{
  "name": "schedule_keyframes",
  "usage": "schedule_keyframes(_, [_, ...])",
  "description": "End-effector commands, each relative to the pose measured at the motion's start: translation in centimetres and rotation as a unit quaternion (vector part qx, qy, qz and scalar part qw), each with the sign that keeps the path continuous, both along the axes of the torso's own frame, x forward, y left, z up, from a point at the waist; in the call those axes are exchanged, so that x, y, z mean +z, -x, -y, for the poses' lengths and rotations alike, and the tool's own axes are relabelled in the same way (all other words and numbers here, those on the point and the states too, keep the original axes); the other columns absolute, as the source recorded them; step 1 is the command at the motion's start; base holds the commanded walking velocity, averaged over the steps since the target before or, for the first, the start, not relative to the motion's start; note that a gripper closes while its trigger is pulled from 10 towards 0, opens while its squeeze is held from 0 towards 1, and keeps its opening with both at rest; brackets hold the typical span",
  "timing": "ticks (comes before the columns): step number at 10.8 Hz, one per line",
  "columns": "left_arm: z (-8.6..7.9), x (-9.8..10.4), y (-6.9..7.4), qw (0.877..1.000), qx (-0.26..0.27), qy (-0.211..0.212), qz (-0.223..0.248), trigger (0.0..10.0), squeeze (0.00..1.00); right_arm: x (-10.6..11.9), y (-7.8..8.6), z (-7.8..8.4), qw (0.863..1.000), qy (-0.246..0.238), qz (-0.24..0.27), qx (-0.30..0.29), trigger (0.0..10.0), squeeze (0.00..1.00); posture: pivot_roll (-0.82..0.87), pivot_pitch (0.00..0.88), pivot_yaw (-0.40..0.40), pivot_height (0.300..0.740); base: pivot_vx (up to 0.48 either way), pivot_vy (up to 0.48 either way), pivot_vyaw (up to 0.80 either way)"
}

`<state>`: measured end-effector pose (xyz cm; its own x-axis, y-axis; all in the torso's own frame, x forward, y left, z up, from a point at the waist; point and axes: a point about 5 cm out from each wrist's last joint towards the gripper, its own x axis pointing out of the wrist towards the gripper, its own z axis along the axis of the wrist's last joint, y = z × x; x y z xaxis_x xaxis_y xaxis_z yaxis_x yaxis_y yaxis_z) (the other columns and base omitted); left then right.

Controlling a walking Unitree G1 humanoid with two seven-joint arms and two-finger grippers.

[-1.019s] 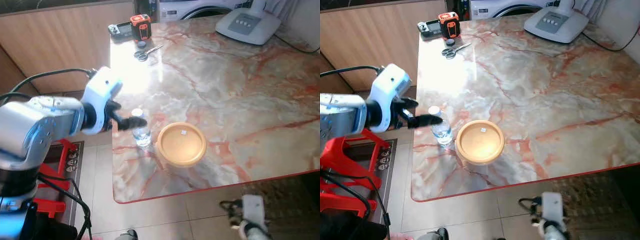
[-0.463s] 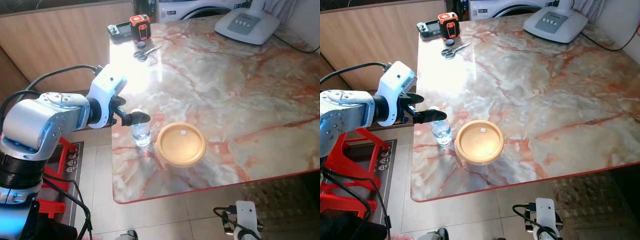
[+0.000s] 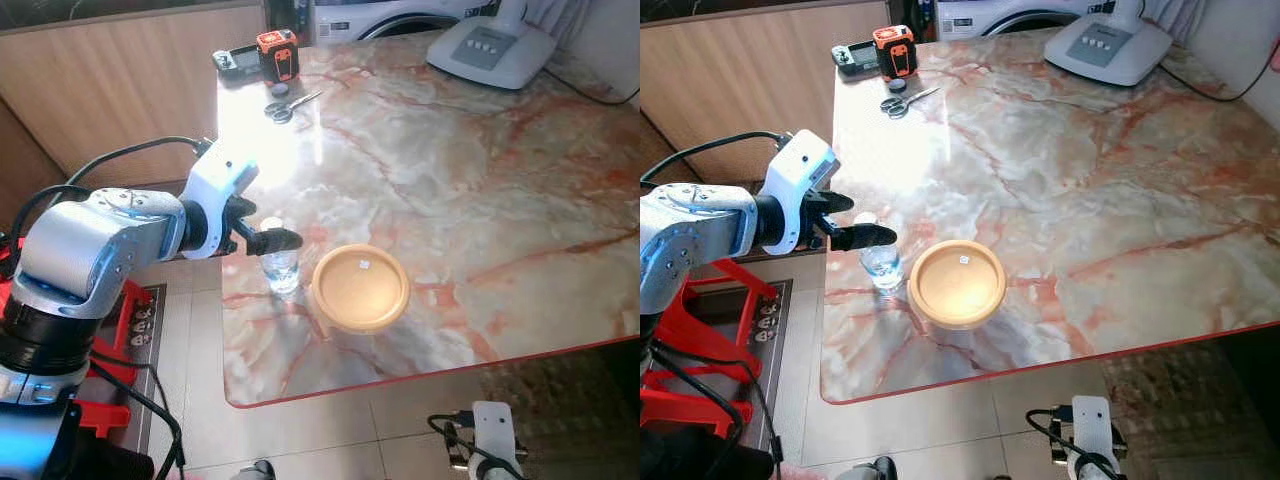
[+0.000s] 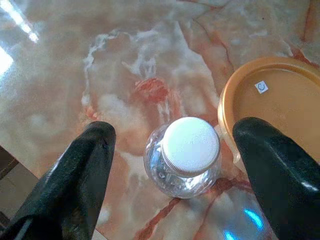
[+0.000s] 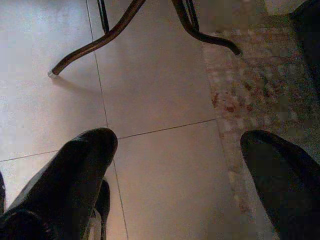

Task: Restocking fridge

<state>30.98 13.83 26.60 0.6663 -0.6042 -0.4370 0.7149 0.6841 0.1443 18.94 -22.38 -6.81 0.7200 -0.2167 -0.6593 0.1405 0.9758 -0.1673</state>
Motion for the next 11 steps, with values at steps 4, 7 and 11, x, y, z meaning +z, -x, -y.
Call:
schedule_keyframes(4, [0.12,0.02,-0.17,1.000,-0.007,-0.012,0.005,0.0,0.00,-0.69,1.19,-0.23,1.000,-0.011,-0.020,-0.003,10.0,0.00,-0.08,0.161,0.044,0.740,0.000,0.000,0.00])
schedule_keyframes(7, [0.26,-0.20,-0.03,1.000,-0.012,-0.014,-0.002,0.0,0.00,-0.81,1.33,-0.40,1.000,-0.017,-0.024,-0.001,10.0,0.00,-0.08,0.164,0.046,0.740,0.000,0.000,0.00])
schedule_keyframes(11, [0.17,-0.22,-0.06,1.000,-0.013,-0.015,-0.003,0.0,0.00,-0.90,1.39,-0.49,0.999,-0.020,-0.029,0.000,10.0,0.00,-0.08,0.164,0.050,0.740,0.000,0.000,0.00])
